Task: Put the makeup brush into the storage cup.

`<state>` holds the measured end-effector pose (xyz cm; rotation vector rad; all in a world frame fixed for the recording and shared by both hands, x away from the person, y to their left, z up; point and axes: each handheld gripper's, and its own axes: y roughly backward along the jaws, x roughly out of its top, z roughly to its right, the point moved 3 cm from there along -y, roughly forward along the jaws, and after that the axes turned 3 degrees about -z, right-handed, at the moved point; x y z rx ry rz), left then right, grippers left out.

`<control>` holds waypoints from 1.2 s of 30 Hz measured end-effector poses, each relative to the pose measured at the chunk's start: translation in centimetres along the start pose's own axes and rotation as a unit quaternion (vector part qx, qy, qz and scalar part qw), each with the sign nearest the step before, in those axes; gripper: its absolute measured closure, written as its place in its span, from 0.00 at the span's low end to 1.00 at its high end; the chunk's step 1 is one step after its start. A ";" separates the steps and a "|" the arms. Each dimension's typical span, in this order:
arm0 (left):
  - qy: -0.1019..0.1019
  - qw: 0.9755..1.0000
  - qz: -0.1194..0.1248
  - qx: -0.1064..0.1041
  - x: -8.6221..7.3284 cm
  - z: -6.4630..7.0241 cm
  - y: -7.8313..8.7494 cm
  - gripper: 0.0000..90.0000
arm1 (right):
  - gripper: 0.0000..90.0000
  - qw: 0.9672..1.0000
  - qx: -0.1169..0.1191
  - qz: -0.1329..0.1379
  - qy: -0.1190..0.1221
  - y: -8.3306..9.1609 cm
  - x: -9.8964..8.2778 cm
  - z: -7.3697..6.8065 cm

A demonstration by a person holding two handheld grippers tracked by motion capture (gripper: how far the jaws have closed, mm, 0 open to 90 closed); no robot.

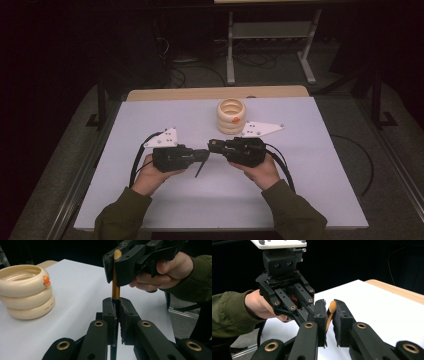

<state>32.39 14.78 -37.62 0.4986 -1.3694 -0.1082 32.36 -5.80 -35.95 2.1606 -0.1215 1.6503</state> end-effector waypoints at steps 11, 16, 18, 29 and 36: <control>0.000 1.000 0.003 -0.001 0.0 -0.1 0.2 0.93 | 0.93 1.000 0.003 -0.003 -0.001 -0.4 0.4 -0.2; -0.003 1.000 0.002 -0.002 0.0 -0.1 0.1 0.91 | 0.94 1.000 0.003 -0.005 0.002 -0.5 0.5 -0.4; -0.003 1.000 0.003 -0.001 -0.1 -0.1 0.1 0.90 | 0.94 1.000 0.000 -0.007 0.007 -0.5 0.5 -0.5; 0.005 1.000 0.003 0.012 -0.3 -0.3 0.6 0.62 | 0.94 1.000 -0.011 -0.010 0.017 -0.1 0.7 -0.4; 0.012 0.999 0.000 0.034 -0.8 -0.3 1.6 0.45 | 0.94 0.999 -0.020 -0.017 0.021 0.2 0.8 -0.2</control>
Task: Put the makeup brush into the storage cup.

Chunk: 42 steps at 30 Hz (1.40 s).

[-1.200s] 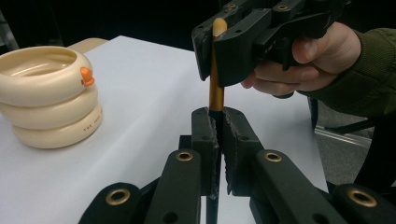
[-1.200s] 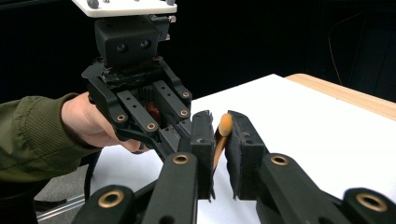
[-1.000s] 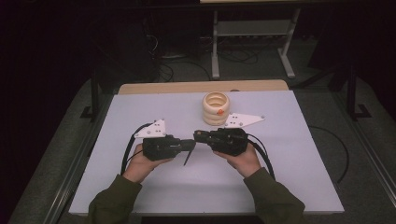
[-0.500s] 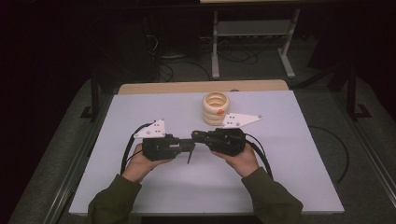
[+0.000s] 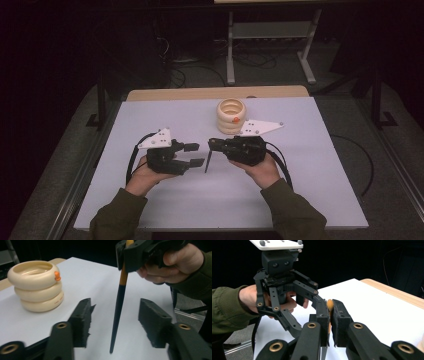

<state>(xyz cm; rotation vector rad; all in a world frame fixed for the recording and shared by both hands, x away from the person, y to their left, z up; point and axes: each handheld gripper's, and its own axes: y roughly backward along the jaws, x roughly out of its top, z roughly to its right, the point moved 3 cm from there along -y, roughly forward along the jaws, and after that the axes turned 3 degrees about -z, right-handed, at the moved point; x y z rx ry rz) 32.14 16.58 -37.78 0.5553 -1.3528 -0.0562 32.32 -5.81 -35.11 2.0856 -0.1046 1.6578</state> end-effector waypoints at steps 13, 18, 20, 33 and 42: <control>0.006 0.999 0.008 0.046 -1.5 0.0 2.2 0.26 | 0.94 1.000 -0.015 -0.013 0.005 0.3 -0.1 0.2; 0.006 0.997 0.019 0.071 -2.5 0.1 3.4 0.23 | 0.94 1.000 -0.018 -0.015 0.007 0.4 -0.1 0.3; 0.010 0.997 0.021 0.076 -3.0 0.2 3.8 0.20 | 0.94 1.000 -0.021 -0.017 0.005 0.5 -0.1 0.4; 0.019 0.993 0.025 0.111 -5.9 1.4 6.1 0.15 | 0.94 0.999 -0.033 -0.027 0.004 0.4 0.4 1.3; 0.016 0.992 0.028 0.118 -6.9 1.8 7.2 0.15 | 0.94 0.999 -0.046 -0.028 0.001 0.5 1.5 2.7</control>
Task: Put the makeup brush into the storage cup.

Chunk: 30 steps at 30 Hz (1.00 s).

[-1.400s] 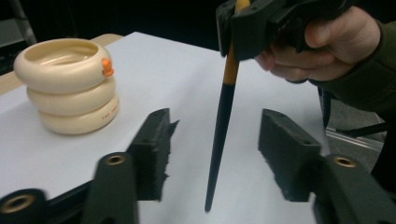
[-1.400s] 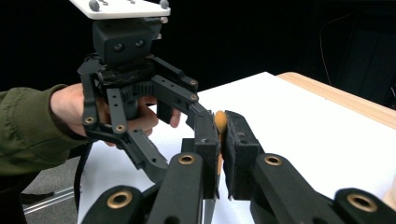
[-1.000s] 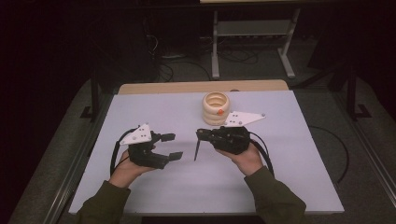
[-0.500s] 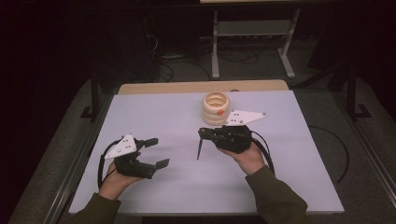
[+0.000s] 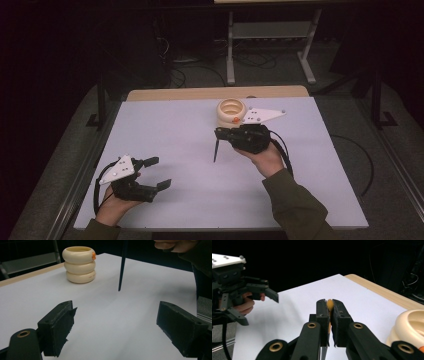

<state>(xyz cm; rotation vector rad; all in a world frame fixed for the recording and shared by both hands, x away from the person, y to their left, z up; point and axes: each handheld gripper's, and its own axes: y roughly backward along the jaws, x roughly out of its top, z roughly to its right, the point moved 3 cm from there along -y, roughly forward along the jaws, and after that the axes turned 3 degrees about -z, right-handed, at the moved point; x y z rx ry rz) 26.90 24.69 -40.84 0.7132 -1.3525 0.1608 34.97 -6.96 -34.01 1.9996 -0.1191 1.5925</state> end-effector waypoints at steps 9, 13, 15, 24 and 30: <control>0.005 1.000 -0.001 0.005 -0.3 -0.2 0.5 0.15 | 0.94 1.000 -0.012 -0.005 0.000 -0.1 1.0 1.0; 0.005 1.000 -0.001 0.007 -0.3 -0.2 0.4 0.15 | 0.94 1.000 -0.018 -0.007 -0.004 -0.1 1.5 1.4; 0.007 1.000 0.000 0.006 -0.4 -0.2 0.3 0.15 | 0.94 1.000 -0.019 -0.007 -0.004 -0.1 1.8 1.6; 0.009 1.000 -0.001 0.007 -0.5 -0.3 0.3 0.15 | 0.94 1.000 -0.029 -0.005 -0.005 0.0 2.9 2.6; 0.011 1.000 -0.002 0.005 -0.5 -0.4 0.3 0.15 | 0.94 0.999 -0.039 -0.002 -0.007 0.3 3.8 3.4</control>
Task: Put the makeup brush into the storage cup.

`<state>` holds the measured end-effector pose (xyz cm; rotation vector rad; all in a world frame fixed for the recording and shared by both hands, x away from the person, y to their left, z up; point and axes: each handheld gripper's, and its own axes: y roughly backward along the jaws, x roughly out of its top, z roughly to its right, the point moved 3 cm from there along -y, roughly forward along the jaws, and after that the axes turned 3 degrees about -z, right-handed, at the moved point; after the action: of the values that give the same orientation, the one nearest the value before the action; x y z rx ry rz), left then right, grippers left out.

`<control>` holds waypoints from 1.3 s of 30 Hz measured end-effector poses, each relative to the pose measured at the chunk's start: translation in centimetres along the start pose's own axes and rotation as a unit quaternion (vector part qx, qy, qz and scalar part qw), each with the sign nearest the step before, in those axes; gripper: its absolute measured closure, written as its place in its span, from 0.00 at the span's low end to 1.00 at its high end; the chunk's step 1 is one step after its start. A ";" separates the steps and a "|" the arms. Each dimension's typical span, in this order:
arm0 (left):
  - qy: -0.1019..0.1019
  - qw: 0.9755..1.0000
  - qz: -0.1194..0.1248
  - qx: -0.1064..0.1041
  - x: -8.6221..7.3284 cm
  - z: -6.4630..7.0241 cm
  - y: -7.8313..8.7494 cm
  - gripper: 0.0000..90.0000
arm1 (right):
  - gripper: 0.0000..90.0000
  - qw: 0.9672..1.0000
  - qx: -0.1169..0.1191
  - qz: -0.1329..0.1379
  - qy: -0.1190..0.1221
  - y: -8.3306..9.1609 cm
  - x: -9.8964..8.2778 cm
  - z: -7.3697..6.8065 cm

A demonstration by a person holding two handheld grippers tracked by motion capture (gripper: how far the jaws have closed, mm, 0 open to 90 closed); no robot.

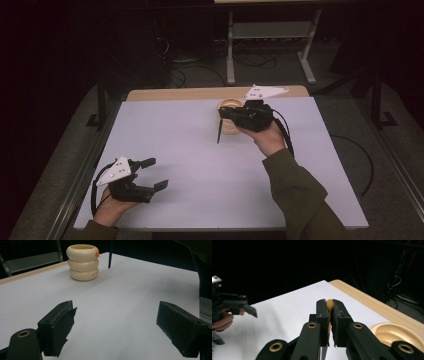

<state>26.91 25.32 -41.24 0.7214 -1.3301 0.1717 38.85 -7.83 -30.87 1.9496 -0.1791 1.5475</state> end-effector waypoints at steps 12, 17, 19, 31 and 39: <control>0.003 1.000 0.001 -0.002 0.0 0.1 -0.1 0.15 | 0.94 1.000 -0.023 0.005 -0.002 0.2 1.7 1.7; 0.003 1.000 -0.001 -0.004 -0.1 0.0 -0.1 0.15 | 0.94 1.000 -0.029 0.004 -0.001 0.0 2.2 2.0; 0.003 1.000 0.000 -0.004 0.0 0.0 -0.1 0.15 | 0.94 0.999 -0.033 0.003 -0.002 0.0 2.3 2.2; 0.003 1.000 -0.002 -0.004 0.0 0.0 0.0 0.16 | 0.94 0.998 -0.054 0.008 -0.014 -0.4 3.5 3.6; -0.002 1.000 0.001 -0.003 0.1 -0.1 0.0 0.16 | 0.94 0.997 -0.074 0.011 -0.016 -0.6 4.0 4.9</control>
<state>26.99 25.36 -41.14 0.7167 -1.3351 0.1672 44.41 -8.97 -27.97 1.8615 -0.3210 1.4749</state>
